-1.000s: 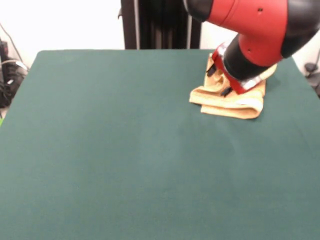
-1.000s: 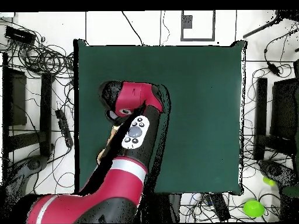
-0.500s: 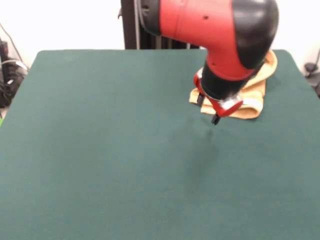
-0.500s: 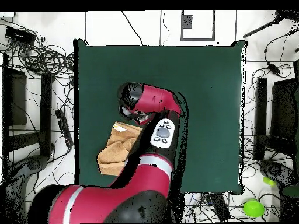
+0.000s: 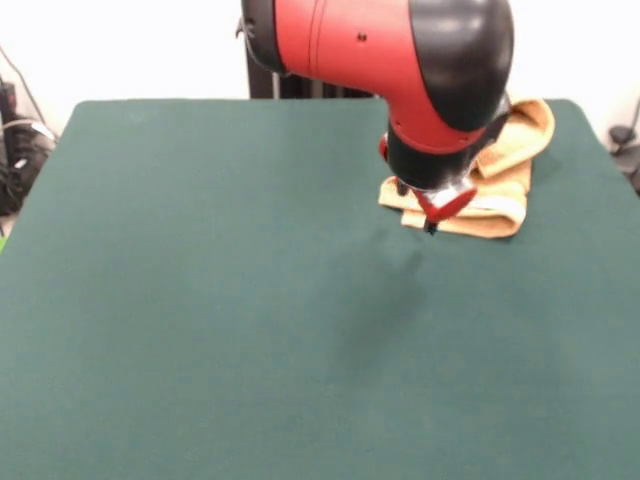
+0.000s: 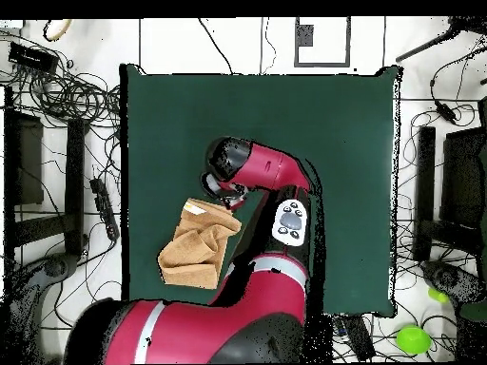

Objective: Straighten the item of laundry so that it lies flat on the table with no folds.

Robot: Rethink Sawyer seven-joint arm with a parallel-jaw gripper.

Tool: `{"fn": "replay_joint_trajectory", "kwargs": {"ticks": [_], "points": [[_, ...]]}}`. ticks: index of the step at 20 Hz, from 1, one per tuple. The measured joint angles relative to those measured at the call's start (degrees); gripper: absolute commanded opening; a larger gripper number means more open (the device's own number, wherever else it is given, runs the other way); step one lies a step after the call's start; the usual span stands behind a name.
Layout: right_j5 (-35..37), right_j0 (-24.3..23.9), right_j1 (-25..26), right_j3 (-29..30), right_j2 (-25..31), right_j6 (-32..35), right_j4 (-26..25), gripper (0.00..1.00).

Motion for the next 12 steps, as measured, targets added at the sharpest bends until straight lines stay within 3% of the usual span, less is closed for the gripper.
{"fn": "replay_joint_trajectory", "kwargs": {"ticks": [12], "points": [[4.6, 0.3, -4.4, 3.3, 3.1, 0.0, 0.0, 1.0]]}}
